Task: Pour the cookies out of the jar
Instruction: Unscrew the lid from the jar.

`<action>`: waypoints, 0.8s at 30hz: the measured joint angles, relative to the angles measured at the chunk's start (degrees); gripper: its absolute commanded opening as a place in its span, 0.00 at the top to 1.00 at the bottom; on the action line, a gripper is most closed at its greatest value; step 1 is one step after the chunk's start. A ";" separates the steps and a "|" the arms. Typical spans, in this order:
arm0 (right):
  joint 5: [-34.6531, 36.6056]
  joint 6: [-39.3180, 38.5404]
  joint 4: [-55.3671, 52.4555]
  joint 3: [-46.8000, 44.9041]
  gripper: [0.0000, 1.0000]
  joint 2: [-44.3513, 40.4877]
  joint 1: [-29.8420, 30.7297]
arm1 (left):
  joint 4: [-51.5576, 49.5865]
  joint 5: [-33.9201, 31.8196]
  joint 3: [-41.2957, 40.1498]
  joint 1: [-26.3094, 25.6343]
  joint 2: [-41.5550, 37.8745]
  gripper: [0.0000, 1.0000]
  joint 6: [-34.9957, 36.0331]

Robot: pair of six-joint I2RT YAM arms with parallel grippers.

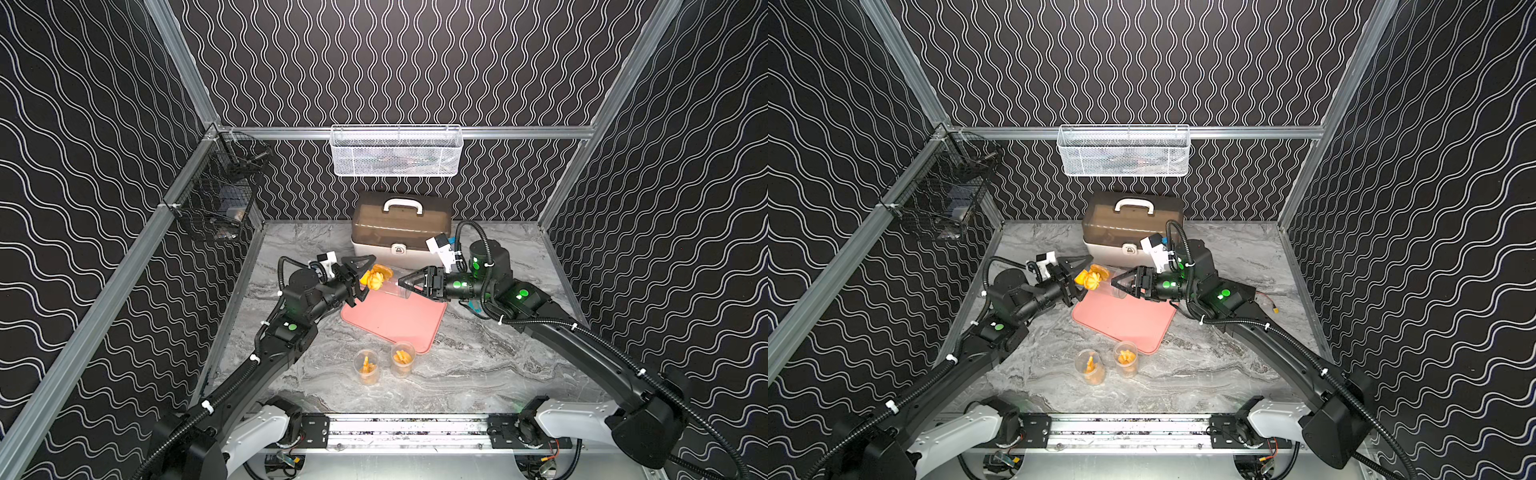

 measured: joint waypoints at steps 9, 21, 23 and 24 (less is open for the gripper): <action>2.10 -5.46 -3.43 1.05 0.34 -0.74 0.13 | 0.35 1.64 0.07 0.02 0.48 0.46 -0.28; 4.85 -12.96 -5.11 1.25 0.32 -1.51 0.20 | 0.00 2.67 0.42 0.07 1.18 0.47 -0.22; 5.14 -14.23 -5.22 1.25 0.32 -1.53 0.20 | -0.02 2.73 0.42 0.07 1.25 0.47 -0.13; 5.31 -15.04 -5.33 1.27 0.32 -1.53 0.20 | -0.04 2.71 0.42 0.07 1.29 0.47 -0.04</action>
